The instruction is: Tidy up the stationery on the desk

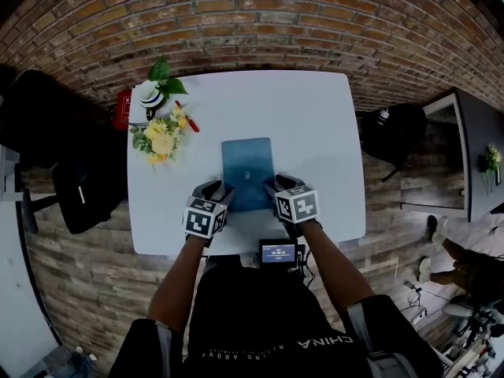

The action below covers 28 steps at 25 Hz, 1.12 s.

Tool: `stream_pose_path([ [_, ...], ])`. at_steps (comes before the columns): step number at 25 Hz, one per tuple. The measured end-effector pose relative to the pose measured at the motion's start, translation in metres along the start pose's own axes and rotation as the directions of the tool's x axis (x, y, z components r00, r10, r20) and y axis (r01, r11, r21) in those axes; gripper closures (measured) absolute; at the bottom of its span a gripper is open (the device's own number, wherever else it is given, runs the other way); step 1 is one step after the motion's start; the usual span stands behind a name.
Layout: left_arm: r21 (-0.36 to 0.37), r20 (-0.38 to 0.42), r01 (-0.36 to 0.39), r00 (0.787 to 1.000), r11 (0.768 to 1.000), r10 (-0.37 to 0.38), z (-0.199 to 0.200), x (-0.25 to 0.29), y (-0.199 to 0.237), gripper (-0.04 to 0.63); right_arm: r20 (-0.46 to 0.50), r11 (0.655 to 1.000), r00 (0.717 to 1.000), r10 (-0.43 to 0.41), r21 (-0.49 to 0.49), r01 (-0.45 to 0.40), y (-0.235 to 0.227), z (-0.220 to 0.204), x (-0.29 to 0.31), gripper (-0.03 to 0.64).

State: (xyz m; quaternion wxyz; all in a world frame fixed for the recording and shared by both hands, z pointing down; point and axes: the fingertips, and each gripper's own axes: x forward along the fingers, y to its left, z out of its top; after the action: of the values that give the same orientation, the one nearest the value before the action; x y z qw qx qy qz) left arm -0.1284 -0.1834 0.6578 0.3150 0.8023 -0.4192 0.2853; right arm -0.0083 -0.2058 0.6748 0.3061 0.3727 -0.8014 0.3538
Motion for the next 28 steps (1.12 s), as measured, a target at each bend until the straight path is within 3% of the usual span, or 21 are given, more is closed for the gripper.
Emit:
stream_pose_path([
  [6,0.065,-0.061,-0.007,0.998,0.998,0.011,0.001,0.014,0.002,0.408,0.003,1.0,1.0,-0.031,-0.007,0.031,0.004,0.0,0.001,0.416],
  [15,0.049,-0.067,-0.003,0.998,0.999,0.006,-0.002,0.018,0.002,0.411,0.024,0.995,0.994,-0.103,0.004,0.103,0.007,-0.001,0.004,0.417],
  [28,0.054,-0.065,-0.002,0.998,0.999,0.005,-0.001,0.018,0.002,0.413,0.044,0.995,0.997,-0.064,0.082,0.06,0.001,0.002,0.001,0.495],
])
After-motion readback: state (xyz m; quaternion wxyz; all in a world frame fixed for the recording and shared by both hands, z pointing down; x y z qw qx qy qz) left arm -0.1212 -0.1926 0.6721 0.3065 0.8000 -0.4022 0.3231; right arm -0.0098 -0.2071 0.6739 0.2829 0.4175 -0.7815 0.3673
